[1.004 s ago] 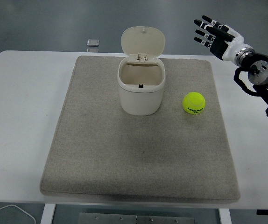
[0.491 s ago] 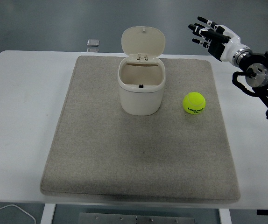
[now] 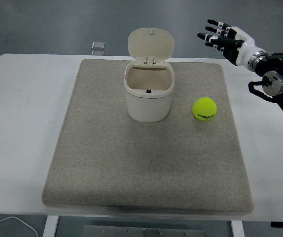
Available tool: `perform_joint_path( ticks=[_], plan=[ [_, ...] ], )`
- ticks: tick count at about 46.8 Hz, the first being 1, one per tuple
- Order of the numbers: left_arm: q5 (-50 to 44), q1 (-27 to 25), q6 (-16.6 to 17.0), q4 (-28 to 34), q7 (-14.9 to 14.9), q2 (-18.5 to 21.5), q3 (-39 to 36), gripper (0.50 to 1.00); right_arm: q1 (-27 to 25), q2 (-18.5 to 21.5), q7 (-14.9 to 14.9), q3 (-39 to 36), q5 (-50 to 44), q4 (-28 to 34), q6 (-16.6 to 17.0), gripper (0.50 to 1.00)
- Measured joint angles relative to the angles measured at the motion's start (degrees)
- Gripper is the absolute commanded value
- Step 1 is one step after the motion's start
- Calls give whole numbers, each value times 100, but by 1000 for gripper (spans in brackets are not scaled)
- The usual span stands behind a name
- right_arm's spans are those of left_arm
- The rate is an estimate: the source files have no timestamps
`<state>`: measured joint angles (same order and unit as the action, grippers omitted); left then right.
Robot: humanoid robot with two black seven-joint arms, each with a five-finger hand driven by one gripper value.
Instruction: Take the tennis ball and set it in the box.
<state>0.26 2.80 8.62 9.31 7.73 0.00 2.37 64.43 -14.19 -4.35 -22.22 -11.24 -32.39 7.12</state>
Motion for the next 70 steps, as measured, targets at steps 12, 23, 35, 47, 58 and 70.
perform_joint_path(
  ticks=[12,23,35,47,58,70],
  plan=[
    [0,2,0,0,0,0,0,996,-16,-466,-122,114,-732,-317,434,919],
    [0,1,0,0,0,0,0,996,47,-868,-602,521,-1673,-579,851,919],
    [0,2,2,0,0,0,0,996,3,-1122,-810,780,-3125,-883,1233,919],
    [0,-3,2,0,0,0,0,996,46,-1365,-1159,1017,-3953,-1265,1256,919],
    [0,-4,1,0,0,0,0,996,90,-1537,-1576,1051,-4836,-1652,1290,919],
    [0,-4,-1,0,0,0,0,996,77,-1549,-1846,1183,-5736,-1875,1292,919]
  ],
)
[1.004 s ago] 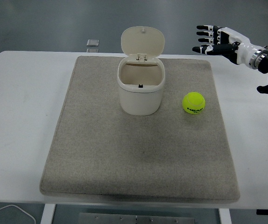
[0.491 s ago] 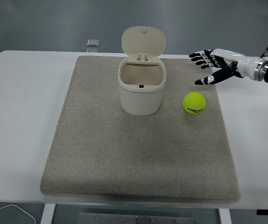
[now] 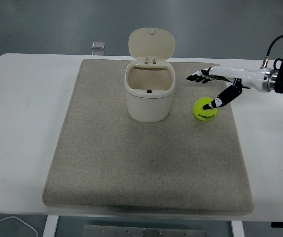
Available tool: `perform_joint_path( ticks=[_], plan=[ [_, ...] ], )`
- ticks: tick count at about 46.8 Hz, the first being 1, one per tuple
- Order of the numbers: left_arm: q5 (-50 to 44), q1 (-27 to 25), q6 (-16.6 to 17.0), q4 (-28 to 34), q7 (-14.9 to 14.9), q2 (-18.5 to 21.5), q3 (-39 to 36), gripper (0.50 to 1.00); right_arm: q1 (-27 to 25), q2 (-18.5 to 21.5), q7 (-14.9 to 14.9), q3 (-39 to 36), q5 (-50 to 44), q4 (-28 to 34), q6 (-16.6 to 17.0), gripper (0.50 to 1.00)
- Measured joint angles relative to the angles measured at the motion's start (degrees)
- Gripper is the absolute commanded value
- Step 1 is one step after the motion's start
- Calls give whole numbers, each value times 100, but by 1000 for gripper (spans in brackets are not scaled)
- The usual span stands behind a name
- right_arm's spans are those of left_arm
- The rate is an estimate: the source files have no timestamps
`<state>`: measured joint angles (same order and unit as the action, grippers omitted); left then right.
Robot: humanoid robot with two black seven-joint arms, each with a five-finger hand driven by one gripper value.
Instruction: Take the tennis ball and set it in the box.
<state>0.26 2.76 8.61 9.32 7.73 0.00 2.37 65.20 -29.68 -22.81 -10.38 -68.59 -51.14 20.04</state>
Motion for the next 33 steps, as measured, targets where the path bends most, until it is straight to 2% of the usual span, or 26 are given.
perform_joint_path(
  ticks=[13,23,33],
  plan=[
    [0,0,0,0,0,0,0,996,-46,-6,-133,192,-579,6,-105,919],
    [0,1,0,0,0,0,0,996,-64,2,-143,480,-598,63,-486,913],
    [0,-2,0,0,0,0,0,996,-118,44,-145,494,-611,70,-603,907]
  ],
)
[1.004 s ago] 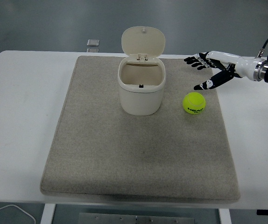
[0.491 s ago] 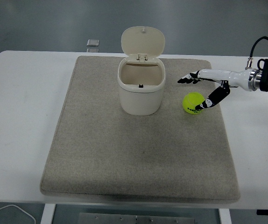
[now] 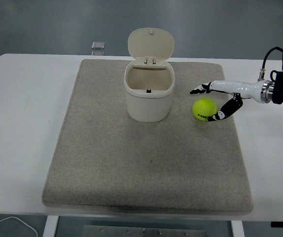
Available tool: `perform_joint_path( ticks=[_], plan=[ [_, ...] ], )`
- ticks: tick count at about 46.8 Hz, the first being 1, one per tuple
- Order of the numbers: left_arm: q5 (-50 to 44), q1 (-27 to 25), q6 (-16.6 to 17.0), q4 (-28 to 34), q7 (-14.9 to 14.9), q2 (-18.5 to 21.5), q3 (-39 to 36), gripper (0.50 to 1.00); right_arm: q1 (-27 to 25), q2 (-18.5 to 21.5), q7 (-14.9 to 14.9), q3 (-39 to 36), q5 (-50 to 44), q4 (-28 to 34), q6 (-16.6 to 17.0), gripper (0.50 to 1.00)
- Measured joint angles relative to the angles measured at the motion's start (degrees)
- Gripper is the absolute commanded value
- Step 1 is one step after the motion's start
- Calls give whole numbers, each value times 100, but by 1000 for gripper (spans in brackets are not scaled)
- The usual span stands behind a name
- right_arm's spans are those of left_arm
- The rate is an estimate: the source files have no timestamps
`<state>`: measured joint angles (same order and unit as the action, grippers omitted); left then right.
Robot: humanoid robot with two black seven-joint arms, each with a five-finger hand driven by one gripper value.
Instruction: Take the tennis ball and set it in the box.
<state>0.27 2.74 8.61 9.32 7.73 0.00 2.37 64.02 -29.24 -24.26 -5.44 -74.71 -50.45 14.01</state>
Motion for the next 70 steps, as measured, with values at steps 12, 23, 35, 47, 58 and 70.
perform_joint_path(
  ticks=[12,23,35,47,58,70],
  plan=[
    [0,3,2,0,0,0,0,996,-12,15,0,3,-89,0,-4,797],
    [0,3,3,0,0,0,0,996,-13,15,0,34,-175,0,-54,709],
    [0,2,3,0,0,0,0,996,-13,6,2,35,-248,0,-54,611],
    [0,0,1,0,0,0,0,996,151,-59,-95,4,-187,-21,61,507],
    [0,2,0,0,0,0,0,996,421,-347,-640,-91,13,-90,451,500],
    [0,1,0,0,0,0,0,996,705,-528,-1073,-96,396,-293,623,500]
  ],
)
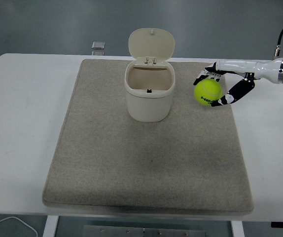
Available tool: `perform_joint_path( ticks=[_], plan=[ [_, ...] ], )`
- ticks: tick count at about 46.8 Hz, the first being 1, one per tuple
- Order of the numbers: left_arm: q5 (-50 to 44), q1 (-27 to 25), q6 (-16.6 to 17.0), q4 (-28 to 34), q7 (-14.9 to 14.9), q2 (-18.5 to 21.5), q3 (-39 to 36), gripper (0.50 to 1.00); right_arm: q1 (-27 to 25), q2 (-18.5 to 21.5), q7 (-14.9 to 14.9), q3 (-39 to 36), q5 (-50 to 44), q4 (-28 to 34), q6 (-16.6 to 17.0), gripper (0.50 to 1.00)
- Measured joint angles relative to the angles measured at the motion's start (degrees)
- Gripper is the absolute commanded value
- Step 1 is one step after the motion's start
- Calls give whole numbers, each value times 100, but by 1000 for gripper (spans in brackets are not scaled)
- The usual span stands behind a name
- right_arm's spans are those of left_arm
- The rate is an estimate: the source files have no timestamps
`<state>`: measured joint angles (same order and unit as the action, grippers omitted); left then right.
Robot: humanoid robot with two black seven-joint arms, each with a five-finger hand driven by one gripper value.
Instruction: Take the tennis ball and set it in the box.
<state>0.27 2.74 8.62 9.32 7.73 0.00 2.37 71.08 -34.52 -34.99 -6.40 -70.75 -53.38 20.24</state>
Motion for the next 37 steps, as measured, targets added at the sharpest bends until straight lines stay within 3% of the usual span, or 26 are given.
perform_joint_path(
  ticks=[17,32,37],
  plan=[
    [0,3,0,0,0,0,0,996,208,180,-2,-446,317,-121,256,500],
    [0,4,3,0,0,0,0,996,406,1017,2,-589,317,-43,205,500],
    [0,6,3,0,0,0,0,996,406,1224,132,-590,318,100,185,500]
  ],
)
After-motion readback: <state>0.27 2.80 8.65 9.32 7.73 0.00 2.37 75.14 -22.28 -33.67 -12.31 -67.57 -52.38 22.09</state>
